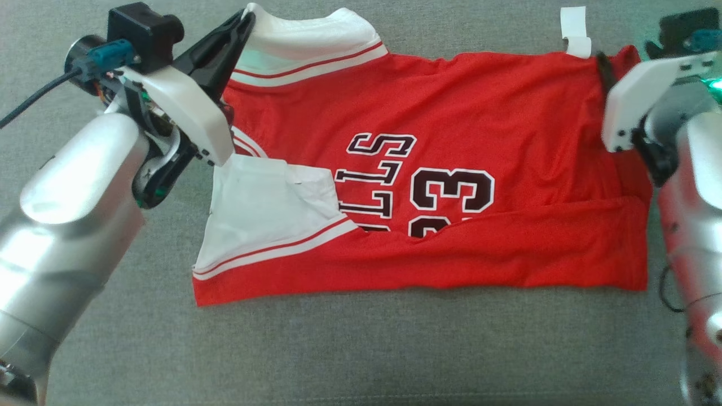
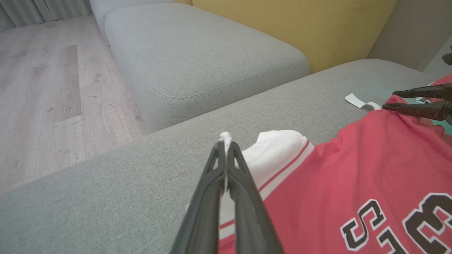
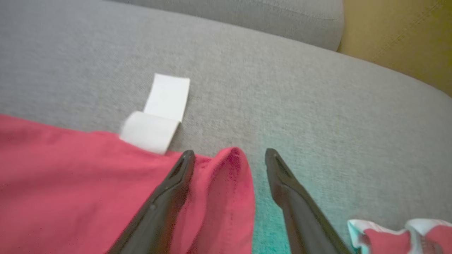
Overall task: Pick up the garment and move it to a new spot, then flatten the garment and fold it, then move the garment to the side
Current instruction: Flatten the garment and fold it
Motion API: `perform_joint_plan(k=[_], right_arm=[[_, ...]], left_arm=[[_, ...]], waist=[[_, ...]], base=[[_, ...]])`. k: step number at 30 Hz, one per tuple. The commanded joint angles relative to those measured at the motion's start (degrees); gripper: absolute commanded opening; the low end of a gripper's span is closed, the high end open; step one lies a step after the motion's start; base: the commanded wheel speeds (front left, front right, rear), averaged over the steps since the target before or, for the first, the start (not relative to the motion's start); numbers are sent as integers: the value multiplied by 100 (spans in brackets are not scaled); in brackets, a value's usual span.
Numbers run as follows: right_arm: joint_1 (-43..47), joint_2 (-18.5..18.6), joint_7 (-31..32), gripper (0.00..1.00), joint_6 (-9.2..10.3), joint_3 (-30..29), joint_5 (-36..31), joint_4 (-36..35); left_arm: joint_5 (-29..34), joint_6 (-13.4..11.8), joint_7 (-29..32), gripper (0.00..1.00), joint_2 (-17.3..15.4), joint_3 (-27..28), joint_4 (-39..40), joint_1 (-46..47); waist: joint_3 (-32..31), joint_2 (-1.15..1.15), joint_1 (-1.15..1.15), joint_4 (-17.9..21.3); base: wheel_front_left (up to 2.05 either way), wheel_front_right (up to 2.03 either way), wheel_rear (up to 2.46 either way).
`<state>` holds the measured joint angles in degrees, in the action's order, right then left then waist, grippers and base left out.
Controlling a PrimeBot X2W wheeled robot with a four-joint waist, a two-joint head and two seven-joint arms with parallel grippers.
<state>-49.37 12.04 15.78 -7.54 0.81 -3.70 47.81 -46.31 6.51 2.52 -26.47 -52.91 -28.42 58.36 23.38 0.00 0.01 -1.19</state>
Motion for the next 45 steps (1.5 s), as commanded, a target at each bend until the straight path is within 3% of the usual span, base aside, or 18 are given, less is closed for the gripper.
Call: perform_joint_plan(k=[1,8,17,18,19,20,28,38,45], right_arm=[[-158,37,13,100,5,75,-58,-129],[-392,221,137,100,5,214,-258,504],[-611,257,41,97,5,865,234,1025],[-625,254,42,75,5,979,375,1077],[-640,277,49,22,5,1114,484,1116],[-655,307,26,0,5,1266,583,1128],[-1099,761,-778,0,5,1576,1540,907],[-1652,763,-1645,0,5,1667,2206,809],[-1987,734,-2176,0,5,1808,2697,802]], left_arm=[[43,-36,-4,0,-181,190,155,191],[23,-50,-10,0,-168,174,153,197],[-13,-53,-27,0,-156,186,53,273],[-19,-54,-38,0,-154,194,22,285],[-25,-56,-48,0,-153,202,-11,296],[-32,-57,-60,0,-155,212,-48,307],[-63,-131,-252,0,-279,446,-530,645],[88,-160,-604,0,-304,641,-1242,1377],[332,-164,-1197,0,-143,658,-1813,1895]], waist=[[2,0,-1,2],[-9,0,-1,74],[79,0,-1,122],[90,0,-1,121],[100,0,-1,120],[109,0,-1,120],[185,0,-1,164],[366,0,-1,242],[503,0,-1,263]], base=[[0,0,0],[0,0,0],[0,0,0],[0,0,0],[0,0,0],[0,0,0],[0,0,0],[0,0,0],[0,0,0]])
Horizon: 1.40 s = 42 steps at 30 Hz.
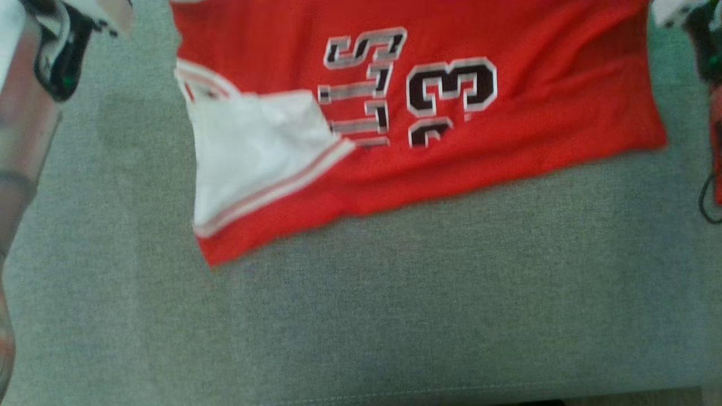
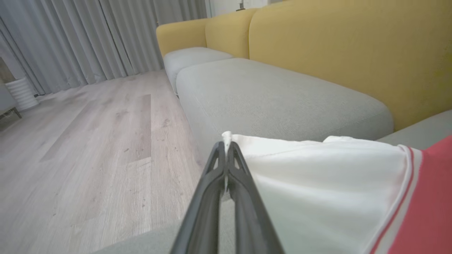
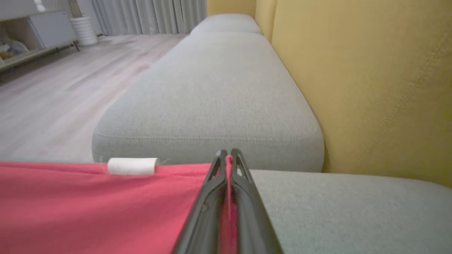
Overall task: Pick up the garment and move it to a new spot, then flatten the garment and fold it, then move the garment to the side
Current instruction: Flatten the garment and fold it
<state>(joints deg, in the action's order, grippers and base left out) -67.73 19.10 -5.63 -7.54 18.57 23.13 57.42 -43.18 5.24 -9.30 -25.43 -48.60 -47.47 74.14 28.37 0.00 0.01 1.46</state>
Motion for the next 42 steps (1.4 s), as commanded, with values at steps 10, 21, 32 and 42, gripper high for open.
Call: perform_joint_plan(k=[10,21,32,42], right_arm=[[-199,103,-250,0,5,366,642,2],[878,571,197,0,5,1280,1899,-597],[1804,1495,889,0,5,2231,2694,-992],[1931,1943,1293,0,5,3279,2516,-1090]], left_arm=[[292,15,-548,0,102,281,-438,565],[222,214,-411,0,-203,-180,-120,-539],[-645,224,1214,0,-1196,-958,1912,-2182],[-1145,7,2270,0,-1777,-1198,3281,-2838]], waist=[[-22,0,-1,-106],[-753,0,-1,-230],[-1291,0,-1,-455],[-1391,0,-1,-507]], base=[[0,0,0],[0,0,0],[0,0,0],[0,0,0]])
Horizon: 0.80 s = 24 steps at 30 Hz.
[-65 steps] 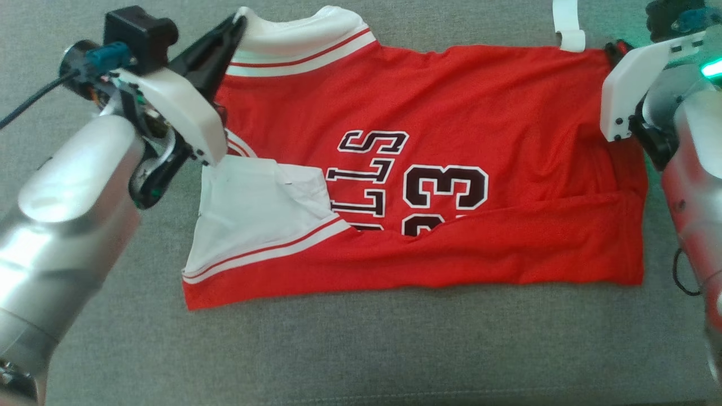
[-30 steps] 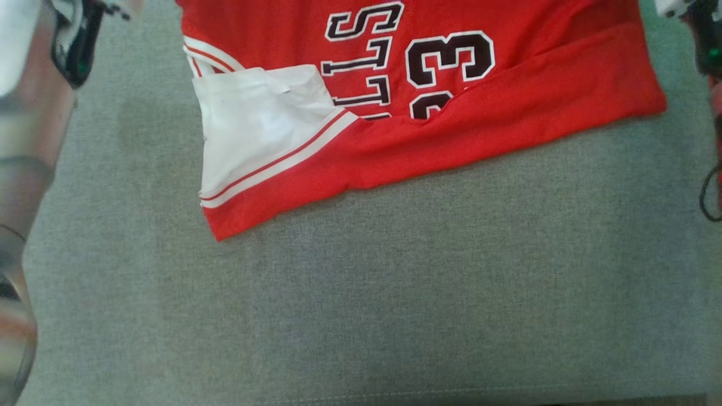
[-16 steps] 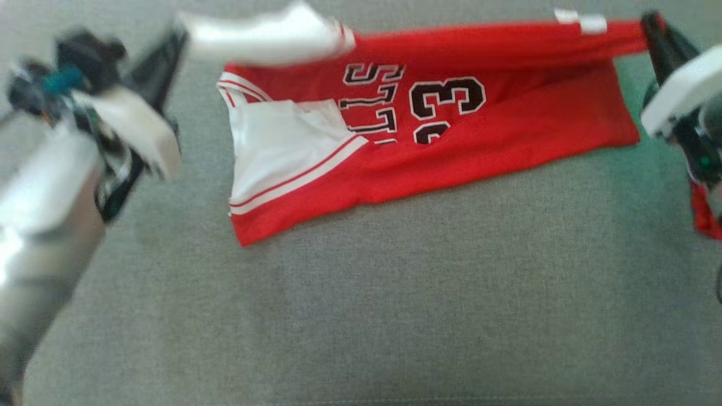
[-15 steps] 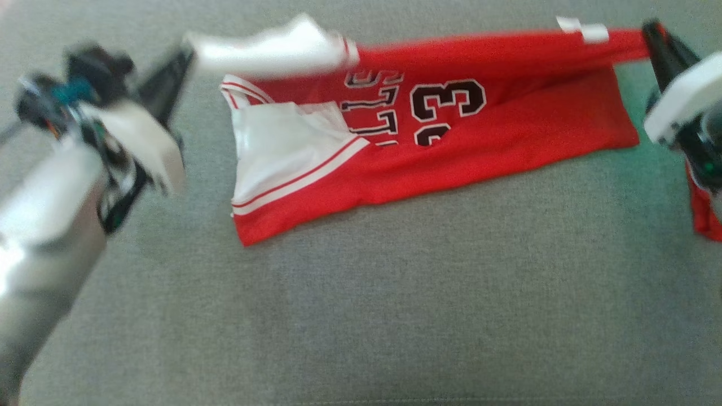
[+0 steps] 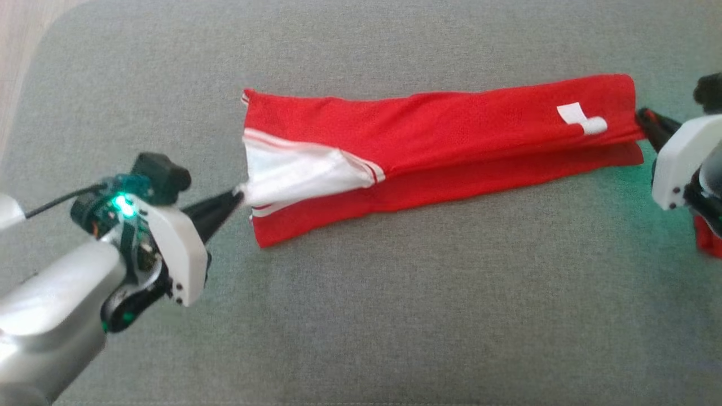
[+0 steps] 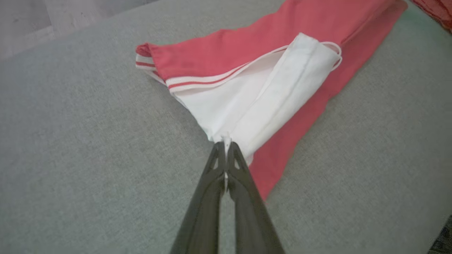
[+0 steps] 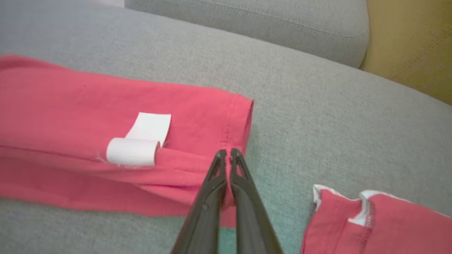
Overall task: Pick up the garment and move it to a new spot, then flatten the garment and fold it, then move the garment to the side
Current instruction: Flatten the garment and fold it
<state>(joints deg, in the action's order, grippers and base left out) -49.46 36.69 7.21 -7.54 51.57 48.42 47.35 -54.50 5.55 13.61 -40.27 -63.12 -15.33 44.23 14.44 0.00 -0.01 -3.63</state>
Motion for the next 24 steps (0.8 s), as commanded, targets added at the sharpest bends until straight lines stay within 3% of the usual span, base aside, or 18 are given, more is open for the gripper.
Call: perform_joint_plan(k=[1,9,10,11,12,13,16,19,24], right_arm=[[95,217,48,0,5,83,-16,-93],[-89,360,181,0,5,693,11,-87],[-131,349,111,58,5,707,10,-51],[-160,315,60,100,5,688,60,-2],[-191,281,12,100,5,691,87,27],[-227,247,-51,100,5,680,121,46],[-363,94,-376,100,5,398,420,101],[-541,-36,-932,100,5,44,493,321],[-604,-648,-1998,100,5,-642,660,551]], left_arm=[[-57,-37,87,0,-341,231,180,124],[-50,-227,371,0,-385,112,561,59],[-29,-257,376,0,-364,99,565,59],[-3,-293,364,0,-337,91,561,60],[13,-328,320,45,-297,98,558,56],[15,-368,253,100,-251,121,552,48],[-135,-536,-169,100,-53,392,494,26],[-251,-863,-983,100,231,908,464,83],[-282,-1303,-2335,100,666,1552,259,-26]], waist=[[-1,0,1,6],[66,0,1,77],[75,0,1,85],[80,0,1,95],[81,0,1,103],[79,0,1,111],[47,0,1,142],[-50,0,1,151],[-276,0,1,236]], base=[[0,0,0],[0,0,0],[0,0,0],[0,0,0],[0,0,0],[0,0,0],[0,0,0],[0,0,0],[0,0,0]])
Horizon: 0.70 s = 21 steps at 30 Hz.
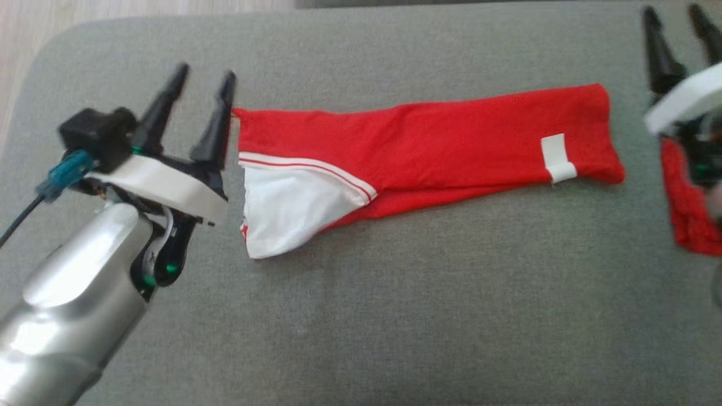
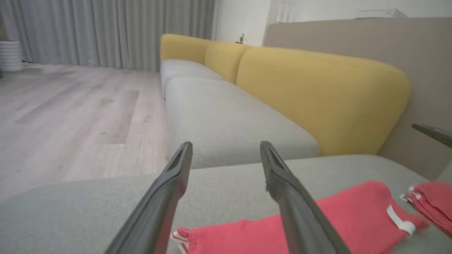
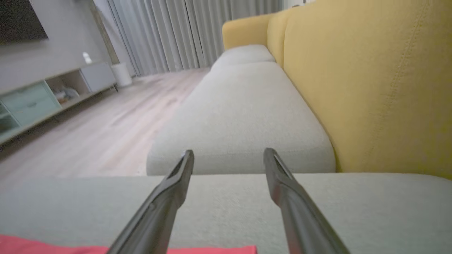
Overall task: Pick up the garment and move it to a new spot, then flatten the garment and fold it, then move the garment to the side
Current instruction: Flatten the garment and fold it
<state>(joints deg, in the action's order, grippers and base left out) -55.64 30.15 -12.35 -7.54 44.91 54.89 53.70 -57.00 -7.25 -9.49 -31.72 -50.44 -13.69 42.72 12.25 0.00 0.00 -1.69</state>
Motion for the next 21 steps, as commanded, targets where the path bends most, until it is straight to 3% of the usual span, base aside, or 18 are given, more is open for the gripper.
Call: perform_joint_plan(k=[1,2,5,9,14,21], right_arm=[[35,-127,-143,100,5,-113,13,-68],[125,-384,-241,100,5,-402,-44,-99],[386,-674,-260,100,5,-1119,-501,-510],[1387,-1205,-262,100,5,-2263,-1593,-1359],[2886,-2141,-263,100,5,-3428,-2826,-2408],[3880,-2629,-264,100,5,-3741,-3706,-2983]], left_arm=[[-33,-85,-216,100,-113,382,50,67],[40,-246,-451,100,28,609,-42,-74],[239,-440,-542,100,306,1155,-39,-428],[1107,-575,-548,100,794,2112,181,-1274],[2097,-388,-550,100,1398,2800,230,-2320],[2860,28,-550,100,2041,3543,236,-3009]], waist=[[-106,0,0,66],[-196,0,0,113],[-295,0,0,168],[-401,0,0,197],[-467,0,0,202],[-459,0,0,223]], base=[[0,0,0],[0,0,0],[0,0,0],[0,0,0],[0,0,0],[0,0,0]])
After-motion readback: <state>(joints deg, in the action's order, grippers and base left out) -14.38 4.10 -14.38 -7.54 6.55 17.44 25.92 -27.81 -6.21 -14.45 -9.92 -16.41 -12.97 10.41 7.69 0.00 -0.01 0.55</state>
